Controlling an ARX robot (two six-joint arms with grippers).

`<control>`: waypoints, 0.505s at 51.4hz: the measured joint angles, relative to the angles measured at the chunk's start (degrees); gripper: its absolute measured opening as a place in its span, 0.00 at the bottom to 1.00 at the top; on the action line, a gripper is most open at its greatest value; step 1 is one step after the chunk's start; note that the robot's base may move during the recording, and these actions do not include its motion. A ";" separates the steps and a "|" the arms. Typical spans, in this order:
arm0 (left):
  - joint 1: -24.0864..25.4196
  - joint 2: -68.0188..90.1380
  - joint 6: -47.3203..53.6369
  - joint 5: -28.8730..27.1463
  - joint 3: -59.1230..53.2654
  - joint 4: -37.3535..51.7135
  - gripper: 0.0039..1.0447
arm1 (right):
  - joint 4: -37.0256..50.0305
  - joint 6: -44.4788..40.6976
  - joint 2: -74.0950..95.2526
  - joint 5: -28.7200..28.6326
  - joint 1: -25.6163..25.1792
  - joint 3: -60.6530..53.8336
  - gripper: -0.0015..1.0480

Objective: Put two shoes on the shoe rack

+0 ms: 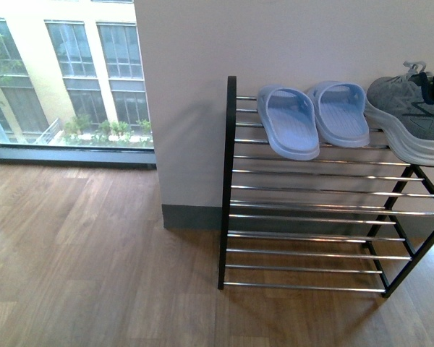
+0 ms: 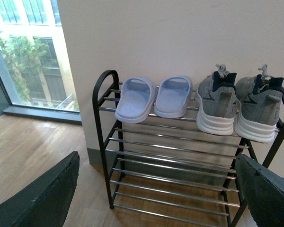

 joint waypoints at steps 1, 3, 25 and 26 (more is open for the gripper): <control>0.00 0.00 0.00 -0.13 0.00 0.00 0.91 | 0.00 0.00 -0.02 0.00 0.00 0.00 0.91; 0.00 0.00 0.00 -0.15 0.00 0.00 0.91 | 0.00 -0.02 -0.02 -0.04 0.00 0.00 0.91; 0.04 0.00 0.04 0.31 0.00 0.00 0.91 | -0.09 0.02 -0.04 0.46 0.04 0.00 0.91; 0.07 0.00 0.04 0.28 0.00 0.00 0.91 | -0.09 0.02 -0.04 0.46 0.04 0.00 0.91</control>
